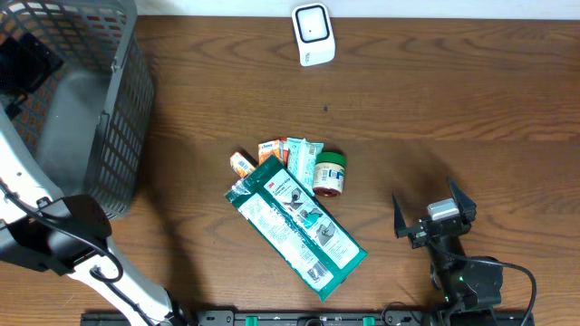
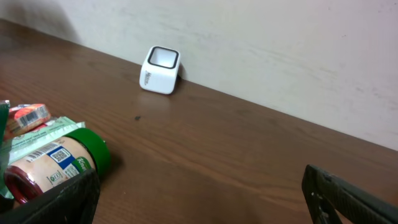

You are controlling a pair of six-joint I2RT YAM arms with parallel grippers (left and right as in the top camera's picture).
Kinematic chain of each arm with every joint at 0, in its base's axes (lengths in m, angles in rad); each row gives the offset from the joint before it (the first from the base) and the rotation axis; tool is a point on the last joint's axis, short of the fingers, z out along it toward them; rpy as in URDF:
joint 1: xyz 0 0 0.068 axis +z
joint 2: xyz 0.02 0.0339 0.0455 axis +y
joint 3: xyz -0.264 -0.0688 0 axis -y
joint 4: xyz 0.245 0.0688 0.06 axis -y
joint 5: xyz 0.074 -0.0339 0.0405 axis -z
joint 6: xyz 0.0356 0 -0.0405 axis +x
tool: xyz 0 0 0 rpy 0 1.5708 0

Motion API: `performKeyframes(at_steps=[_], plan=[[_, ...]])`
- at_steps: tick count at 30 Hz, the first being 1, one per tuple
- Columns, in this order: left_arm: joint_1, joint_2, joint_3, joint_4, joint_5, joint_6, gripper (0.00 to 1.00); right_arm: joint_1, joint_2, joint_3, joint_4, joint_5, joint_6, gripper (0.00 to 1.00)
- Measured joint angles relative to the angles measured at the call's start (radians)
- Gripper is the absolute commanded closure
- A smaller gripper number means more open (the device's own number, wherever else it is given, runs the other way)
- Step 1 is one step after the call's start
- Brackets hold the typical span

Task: Scan the item barcode
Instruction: 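Release the gloves package and move the left gripper back over the basket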

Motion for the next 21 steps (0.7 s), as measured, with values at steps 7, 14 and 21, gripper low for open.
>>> performKeyframes(at_steps=[7,14,21], plan=[[0.0,0.0,0.0,0.0,0.0,0.0,0.02,0.0,0.0,0.0,0.0,0.0,0.0,0.01],[0.0,0.0,0.0,0.0,0.0,0.0,0.02,0.0,0.0,0.0,0.005,0.0,0.0,0.01],[0.0,0.0,0.0,0.0,0.0,0.0,0.02,0.0,0.0,0.0,0.019,-0.008,0.0,0.01]])
